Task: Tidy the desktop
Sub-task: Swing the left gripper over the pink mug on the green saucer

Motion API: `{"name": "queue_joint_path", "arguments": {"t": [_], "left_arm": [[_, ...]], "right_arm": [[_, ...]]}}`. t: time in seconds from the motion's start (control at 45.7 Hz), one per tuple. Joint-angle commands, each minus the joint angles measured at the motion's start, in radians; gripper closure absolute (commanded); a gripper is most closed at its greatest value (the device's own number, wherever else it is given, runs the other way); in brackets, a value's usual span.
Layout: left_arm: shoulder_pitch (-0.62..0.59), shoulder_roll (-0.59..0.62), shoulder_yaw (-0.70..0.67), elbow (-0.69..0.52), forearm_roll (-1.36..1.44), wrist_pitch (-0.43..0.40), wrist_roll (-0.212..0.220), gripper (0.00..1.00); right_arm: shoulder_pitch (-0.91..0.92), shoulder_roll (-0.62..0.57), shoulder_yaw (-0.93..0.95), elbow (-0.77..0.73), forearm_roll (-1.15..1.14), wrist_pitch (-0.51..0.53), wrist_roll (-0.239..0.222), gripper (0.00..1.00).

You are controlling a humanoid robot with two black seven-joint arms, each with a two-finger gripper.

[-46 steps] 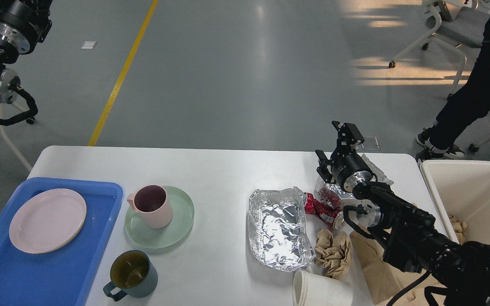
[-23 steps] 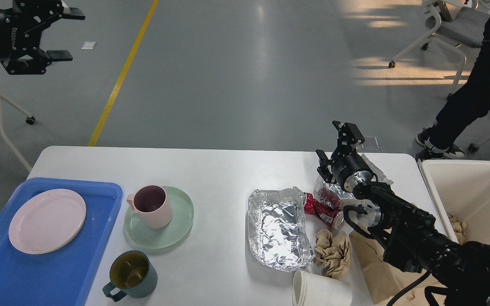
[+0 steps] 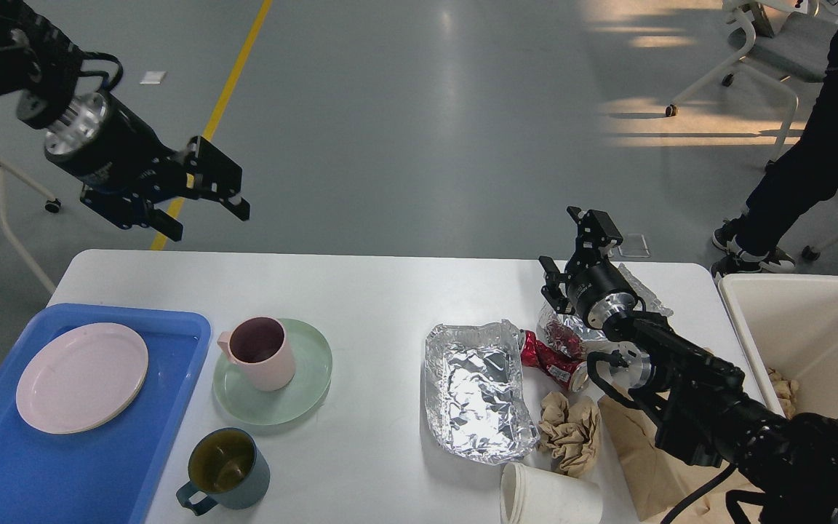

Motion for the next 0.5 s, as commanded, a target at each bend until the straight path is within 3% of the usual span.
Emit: {"name": "queue_joint_path", "arguments": {"t": [0.0, 0.131, 0.263, 0.482], "left_arm": [[0.068, -0.088, -0.006, 0.001, 0.0, 0.0, 0.025, 0.04], [0.148, -0.172, -0.016, 0.016, -0.001, 0.008, 0.091, 0.04], [0.234, -0.203, -0.023, 0.066, -0.003, 0.103, 0.151, 0.04], [0.344, -0.235, -0.026, 0.185, -0.003, 0.25, 0.16, 0.04]], "right_arm": [[0.0, 0.0, 0.0, 0.0, 0.0, -0.001, 0.0, 0.0], [0.0, 0.0, 0.0, 0.0, 0.0, 0.0, 0.0, 0.0], [0.0, 0.0, 0.0, 0.0, 0.0, -0.001, 0.0, 0.0], [0.0, 0.0, 0.0, 0.0, 0.0, 0.0, 0.0, 0.0]]}}
